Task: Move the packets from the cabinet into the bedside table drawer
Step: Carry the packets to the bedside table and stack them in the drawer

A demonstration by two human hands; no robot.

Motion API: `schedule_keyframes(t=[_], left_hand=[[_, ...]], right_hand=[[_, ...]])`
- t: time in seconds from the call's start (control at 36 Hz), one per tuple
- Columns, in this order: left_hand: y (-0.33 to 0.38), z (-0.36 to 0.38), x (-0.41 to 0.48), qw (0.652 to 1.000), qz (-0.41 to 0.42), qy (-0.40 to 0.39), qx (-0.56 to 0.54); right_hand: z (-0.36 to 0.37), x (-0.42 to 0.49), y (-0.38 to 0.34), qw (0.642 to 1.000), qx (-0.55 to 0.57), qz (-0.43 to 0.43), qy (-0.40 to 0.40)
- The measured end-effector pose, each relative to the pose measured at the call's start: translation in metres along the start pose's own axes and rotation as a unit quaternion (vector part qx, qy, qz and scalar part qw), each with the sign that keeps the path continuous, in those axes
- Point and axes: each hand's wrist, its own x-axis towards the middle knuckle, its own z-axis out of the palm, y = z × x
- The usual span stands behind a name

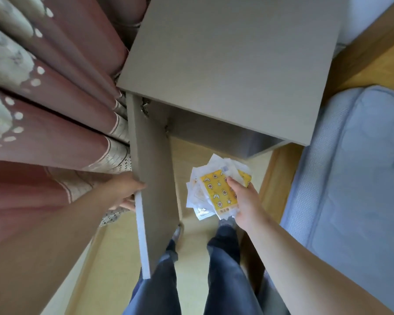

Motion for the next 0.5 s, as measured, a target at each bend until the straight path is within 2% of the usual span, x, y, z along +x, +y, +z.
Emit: schedule_keyframes(t=[0.14, 0.31, 0.42, 0.5], left_hand=[[0.028, 0.055, -0.001, 0.996, 0.006, -0.002, -0.087], [0.081, 0.102, 0.001, 0.98, 0.012, -0.01, -0.198], [0.113, 0.129, -0.001, 0.973, 0.001, 0.019, -0.231], [0.132, 0.148, -0.008, 0.94, -0.011, -0.003, -0.34]], right_hand=[[-0.024, -0.002, -0.003, 0.999, 0.036, -0.006, 0.002], [-0.056, -0.007, -0.024, 0.99, 0.119, -0.056, 0.048], [-0.071, -0.005, -0.038, 0.985, 0.147, -0.079, 0.05], [-0.08, -0.002, -0.041, 0.983, 0.158, -0.081, 0.053]])
